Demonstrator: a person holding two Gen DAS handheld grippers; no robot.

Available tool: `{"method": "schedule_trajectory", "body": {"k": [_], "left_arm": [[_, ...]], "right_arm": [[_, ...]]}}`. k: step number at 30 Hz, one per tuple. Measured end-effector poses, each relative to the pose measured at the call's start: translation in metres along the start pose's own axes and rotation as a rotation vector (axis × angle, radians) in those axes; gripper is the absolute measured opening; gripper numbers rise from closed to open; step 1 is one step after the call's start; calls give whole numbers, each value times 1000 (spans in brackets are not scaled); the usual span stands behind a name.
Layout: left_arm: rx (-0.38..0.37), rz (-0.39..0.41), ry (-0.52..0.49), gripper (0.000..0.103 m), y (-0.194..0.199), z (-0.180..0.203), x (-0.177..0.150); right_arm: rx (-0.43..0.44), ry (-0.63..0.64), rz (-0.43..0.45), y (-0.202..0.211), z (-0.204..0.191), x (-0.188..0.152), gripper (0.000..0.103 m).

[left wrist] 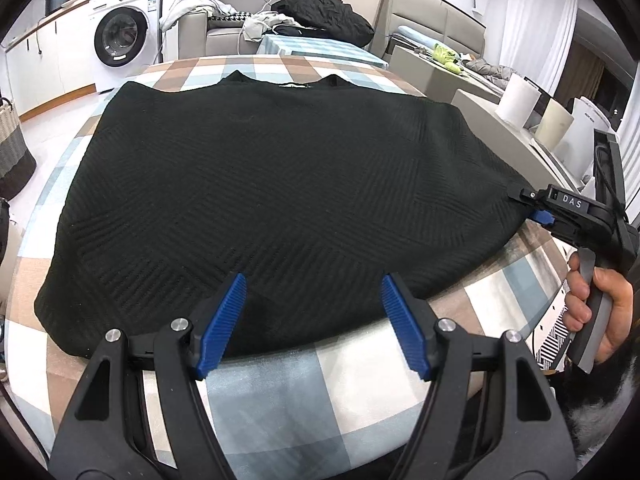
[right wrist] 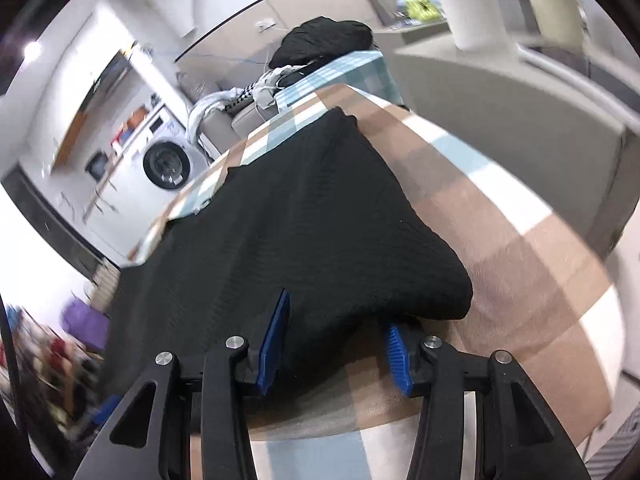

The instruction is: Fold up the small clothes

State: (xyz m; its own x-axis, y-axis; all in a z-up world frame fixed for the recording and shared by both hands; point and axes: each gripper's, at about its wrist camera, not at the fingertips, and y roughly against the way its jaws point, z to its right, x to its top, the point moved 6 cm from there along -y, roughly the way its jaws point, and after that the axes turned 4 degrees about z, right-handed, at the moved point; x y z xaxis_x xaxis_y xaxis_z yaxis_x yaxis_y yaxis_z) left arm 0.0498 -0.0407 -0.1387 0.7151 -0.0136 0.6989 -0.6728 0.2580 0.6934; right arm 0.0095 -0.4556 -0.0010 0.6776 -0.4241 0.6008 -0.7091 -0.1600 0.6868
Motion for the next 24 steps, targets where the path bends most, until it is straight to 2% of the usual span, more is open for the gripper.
{"method": "schedule_trajectory", "body": {"k": [3,5,7,11,12,14,17,19,22,24], "left_arm": [[10,2,-1,68,1,0,0],[17,-1,-5,68,0,-1,0],[19,-4,-3,68,-2,-2,0],[16,-10,-6,68,-3,-2,-2],[15,-10,-7,68,-3,-2,-2],[15,-10,-7,68,-2,-1,-2],[19,-13,-10,68,-3,-2,-3],[25,-13,-7,68,-2,-4,-2],[47,-5,-3,68,1,-10,1],[67,2,-7,68,4,-17,4]], "right_arm": [[-34,37,-34,-3,3,0,47],[-70,114,-75,-7,2,-4,47],[-88,181,-73,-8,-3,-7,47],[-47,116,-39,-7,2,-7,45],[-36,120,-27,-7,1,-6,42],[-31,141,-5,-3,-2,-5,18],[30,191,64,15,-14,3,8],[19,246,64,20,-19,4,8],[-45,262,-31,8,-9,-3,9],[-52,294,-90,5,-8,-9,19]]}}
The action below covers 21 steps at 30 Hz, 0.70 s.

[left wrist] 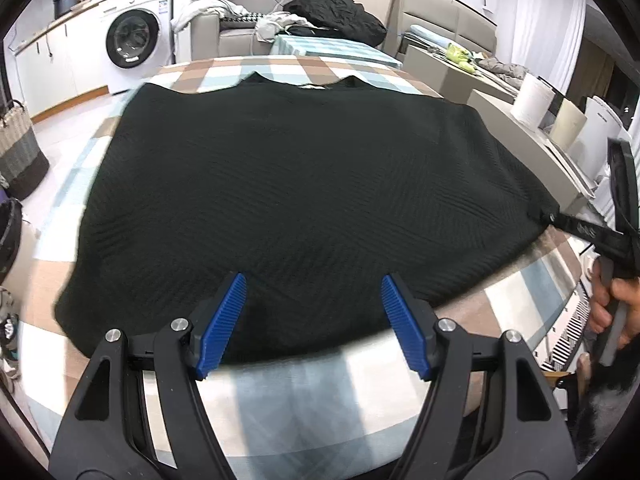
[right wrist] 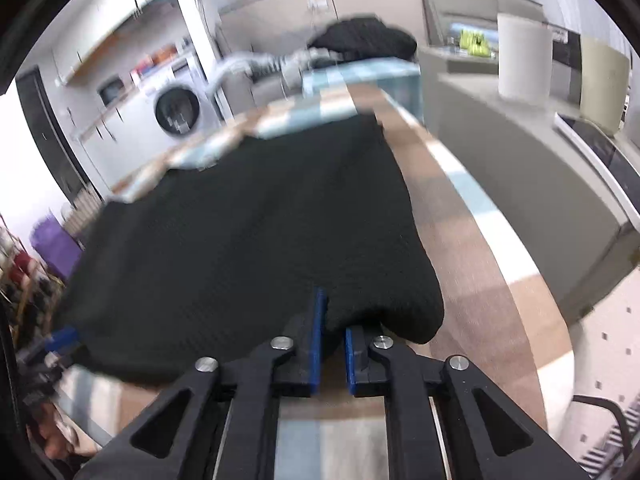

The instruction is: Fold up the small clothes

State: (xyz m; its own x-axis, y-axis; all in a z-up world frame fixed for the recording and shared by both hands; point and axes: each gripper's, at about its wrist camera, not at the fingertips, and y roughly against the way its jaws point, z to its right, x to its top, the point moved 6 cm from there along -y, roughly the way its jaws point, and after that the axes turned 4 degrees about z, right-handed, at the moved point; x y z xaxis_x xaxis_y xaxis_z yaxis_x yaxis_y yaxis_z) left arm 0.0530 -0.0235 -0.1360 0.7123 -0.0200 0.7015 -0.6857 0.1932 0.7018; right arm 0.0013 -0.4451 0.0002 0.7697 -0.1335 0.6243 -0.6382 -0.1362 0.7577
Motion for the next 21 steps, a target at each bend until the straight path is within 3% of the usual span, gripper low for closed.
{"method": "schedule_trajectory", "body": {"k": [2,9,12,18,21], "left_arm": [[35,15,9,68,5,-14,4],[152,50,91,68,19,-75,16],[188,53,123,68,25,-99,16],[214,46,162,68,26,-120,11],[218,32,152,68,21,-119,8]], "right_arm": [[46,35,-24,4,-3,-2,37],[66,129,20,45,-2,5,41],[27,113,71,63,11,14,55],[48,-59,50,37,40,16,57],[18,-101,25,16,46,10,56]]}}
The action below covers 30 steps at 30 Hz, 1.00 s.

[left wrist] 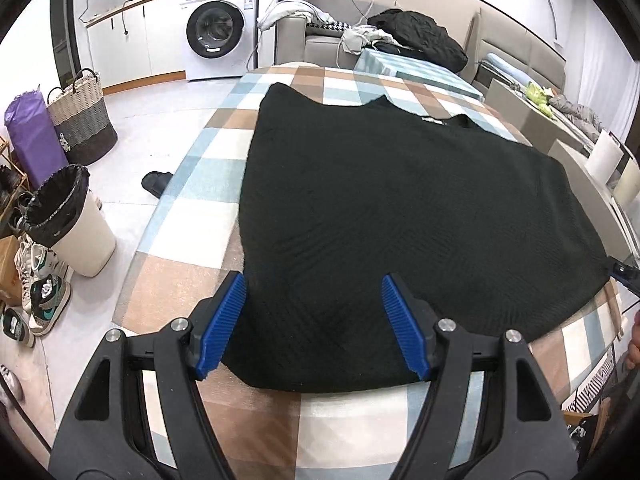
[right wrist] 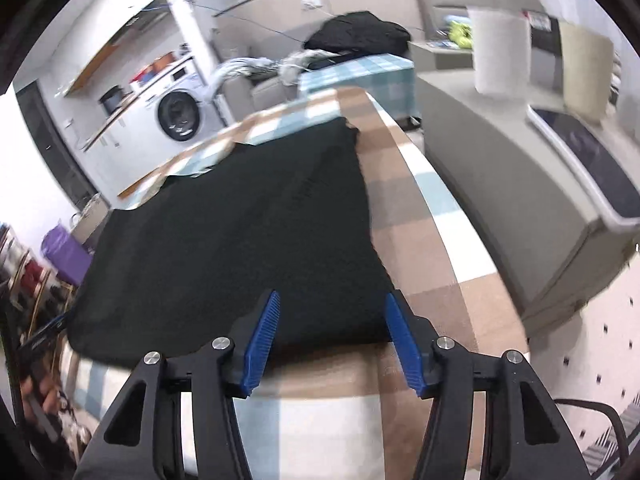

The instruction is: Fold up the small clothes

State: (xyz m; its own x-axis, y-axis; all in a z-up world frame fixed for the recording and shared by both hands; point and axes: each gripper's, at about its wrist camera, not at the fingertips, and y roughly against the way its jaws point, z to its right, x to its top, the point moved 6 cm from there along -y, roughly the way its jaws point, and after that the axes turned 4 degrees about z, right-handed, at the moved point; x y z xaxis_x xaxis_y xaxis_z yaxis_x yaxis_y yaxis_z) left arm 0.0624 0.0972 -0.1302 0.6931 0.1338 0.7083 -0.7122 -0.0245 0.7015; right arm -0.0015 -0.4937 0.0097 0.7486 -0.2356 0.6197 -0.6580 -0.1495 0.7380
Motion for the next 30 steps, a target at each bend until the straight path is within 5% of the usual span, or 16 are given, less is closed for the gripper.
{"method": "schedule_trajectory", "body": {"k": [3,5,8,13,15,19,30], "left_arm": [[2,-6,-11,68,-5,6,-2],[5,-12,-12,68,-9,7,-2],[17,-19,-5,68,-13,5,-4],[64,-35,29,68,-21,-7,-7],[74,-42,52,68,-26,-12,-9],[48,-51,111,68,-33,-18,-10],[63,-60,108,68,-1,-31,-26]], "right_arm": [[-16,-13,10,-11,0,-3,43],[-11,15,34,-9,-6,-1,18],[26,59,93,3,-16,7,10],[-146,102,37,-10,-3,4,10],[-118,81,53,-7,-4,7,14],[-58,77,110,5,-13,13,41],[37,135,96,-2,-56,8,48]]}}
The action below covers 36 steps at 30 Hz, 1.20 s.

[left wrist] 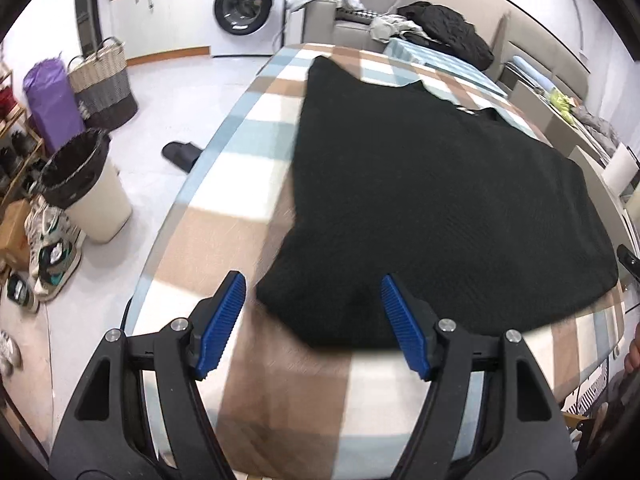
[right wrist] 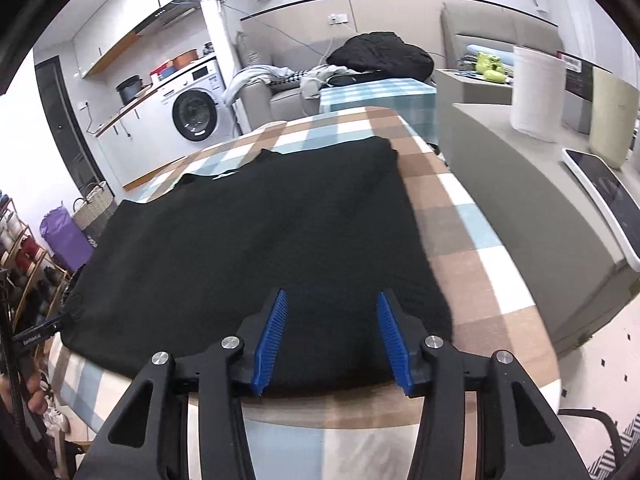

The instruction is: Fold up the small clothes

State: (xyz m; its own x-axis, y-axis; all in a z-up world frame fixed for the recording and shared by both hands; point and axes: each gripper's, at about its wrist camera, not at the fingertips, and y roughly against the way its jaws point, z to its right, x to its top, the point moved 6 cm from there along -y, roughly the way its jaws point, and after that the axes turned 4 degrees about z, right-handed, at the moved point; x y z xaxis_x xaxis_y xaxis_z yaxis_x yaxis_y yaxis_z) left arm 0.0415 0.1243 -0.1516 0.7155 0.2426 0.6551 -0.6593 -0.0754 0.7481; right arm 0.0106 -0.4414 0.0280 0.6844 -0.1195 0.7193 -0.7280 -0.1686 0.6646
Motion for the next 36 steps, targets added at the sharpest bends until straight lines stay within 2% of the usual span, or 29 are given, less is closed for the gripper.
{"method": "schedule_trajectory", "body": {"k": [6,12,13,14,15,16,17,19,22,28,33,36], "left_arm": [[-28,25,78,69,-8,-10,-3],[-63,85,75,69,-28,19,14],[-65,81,63,65,-32,26,17],[-67,76,51,52,-35,31,19],[-61,69,40,45,-38,35,21],[-38,61,21,31,-41,38,23],[-50,57,9,25,-41,41,26],[-65,57,20,20,-40,38,29],[-105,82,53,18,-28,27,33],[-60,100,51,17,-11,8,29],[-62,159,-2,16,6,28,47],[-104,207,-49,15,18,56,67]], "right_arm": [[15,11,-8,-3,-10,-4,50],[17,12,-17,-7,-11,-4,50],[17,14,-20,-8,-12,-4,50],[18,18,-25,-9,-13,-5,50],[19,22,-27,-9,-15,-5,50],[21,27,-28,-9,-16,-5,50],[21,30,-29,-9,-16,-5,50],[23,33,-29,-10,-17,-4,50],[18,35,-32,-11,-16,-4,50],[7,31,-31,-9,-11,-4,50],[12,30,-34,-9,-14,-5,50],[20,41,-31,-7,-18,-4,50]]}}
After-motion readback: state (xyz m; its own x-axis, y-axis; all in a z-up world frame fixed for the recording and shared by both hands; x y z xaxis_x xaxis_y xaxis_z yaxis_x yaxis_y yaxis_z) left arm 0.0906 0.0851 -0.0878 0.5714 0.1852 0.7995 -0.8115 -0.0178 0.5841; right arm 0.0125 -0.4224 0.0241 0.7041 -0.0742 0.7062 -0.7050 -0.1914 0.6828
